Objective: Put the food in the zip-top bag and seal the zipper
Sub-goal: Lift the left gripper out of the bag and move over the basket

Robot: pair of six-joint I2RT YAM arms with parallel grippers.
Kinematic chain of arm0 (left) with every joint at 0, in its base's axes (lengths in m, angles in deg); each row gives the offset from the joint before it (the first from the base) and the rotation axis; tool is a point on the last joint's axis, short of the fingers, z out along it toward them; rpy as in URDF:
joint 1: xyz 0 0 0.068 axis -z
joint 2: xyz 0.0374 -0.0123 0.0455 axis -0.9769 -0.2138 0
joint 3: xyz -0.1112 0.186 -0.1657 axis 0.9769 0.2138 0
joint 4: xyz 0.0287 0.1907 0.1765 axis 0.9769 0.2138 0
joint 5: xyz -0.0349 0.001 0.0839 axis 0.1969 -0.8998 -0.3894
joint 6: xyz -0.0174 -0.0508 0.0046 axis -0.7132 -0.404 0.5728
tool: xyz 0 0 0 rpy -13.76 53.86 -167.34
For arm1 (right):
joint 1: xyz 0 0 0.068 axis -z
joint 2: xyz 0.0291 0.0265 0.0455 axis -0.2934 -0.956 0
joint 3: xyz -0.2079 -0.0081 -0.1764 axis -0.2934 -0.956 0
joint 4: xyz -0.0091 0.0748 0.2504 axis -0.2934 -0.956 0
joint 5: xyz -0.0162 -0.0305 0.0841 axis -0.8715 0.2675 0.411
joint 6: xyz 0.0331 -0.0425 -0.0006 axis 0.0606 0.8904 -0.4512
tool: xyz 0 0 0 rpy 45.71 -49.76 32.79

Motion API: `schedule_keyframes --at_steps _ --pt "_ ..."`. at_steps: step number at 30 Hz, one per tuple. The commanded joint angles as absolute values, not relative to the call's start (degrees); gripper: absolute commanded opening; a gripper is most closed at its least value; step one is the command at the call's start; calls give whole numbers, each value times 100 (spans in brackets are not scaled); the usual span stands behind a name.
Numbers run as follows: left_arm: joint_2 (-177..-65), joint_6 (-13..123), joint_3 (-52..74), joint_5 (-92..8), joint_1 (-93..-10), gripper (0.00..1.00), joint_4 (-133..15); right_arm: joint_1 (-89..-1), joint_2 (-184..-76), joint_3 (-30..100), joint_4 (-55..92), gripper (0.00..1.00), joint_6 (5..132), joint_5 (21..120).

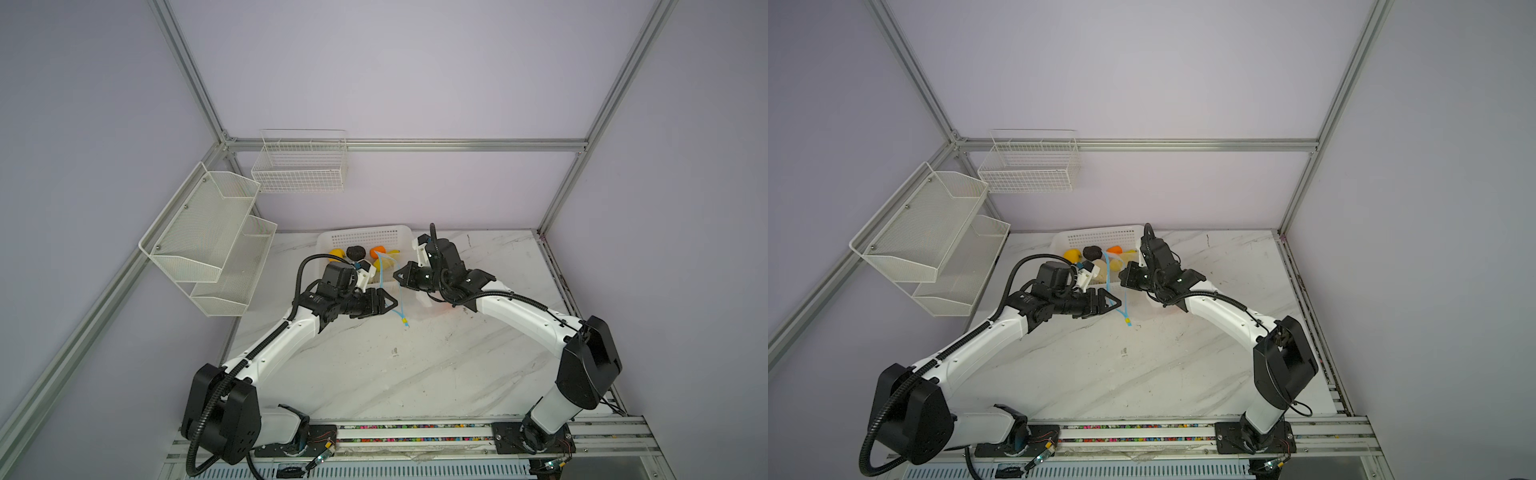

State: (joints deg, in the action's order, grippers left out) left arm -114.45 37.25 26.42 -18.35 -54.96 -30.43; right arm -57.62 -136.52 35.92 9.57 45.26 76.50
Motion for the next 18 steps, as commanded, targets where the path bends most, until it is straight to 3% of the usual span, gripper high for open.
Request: schedule_keyframes --at_steps 1,10,18 --pt "-11134 4009 2141 -2133 -5480 66 -2787 -5767 -13431 3479 1111 0 4471 7515" --pt "-11186 4468 1331 -3073 -5663 68 -2032 -5766 -13343 3428 1107 0 4465 7472" --pt "-12135 4829 236 -3961 -6053 72 -1233 -5757 -13309 3401 1113 0 4490 7488"
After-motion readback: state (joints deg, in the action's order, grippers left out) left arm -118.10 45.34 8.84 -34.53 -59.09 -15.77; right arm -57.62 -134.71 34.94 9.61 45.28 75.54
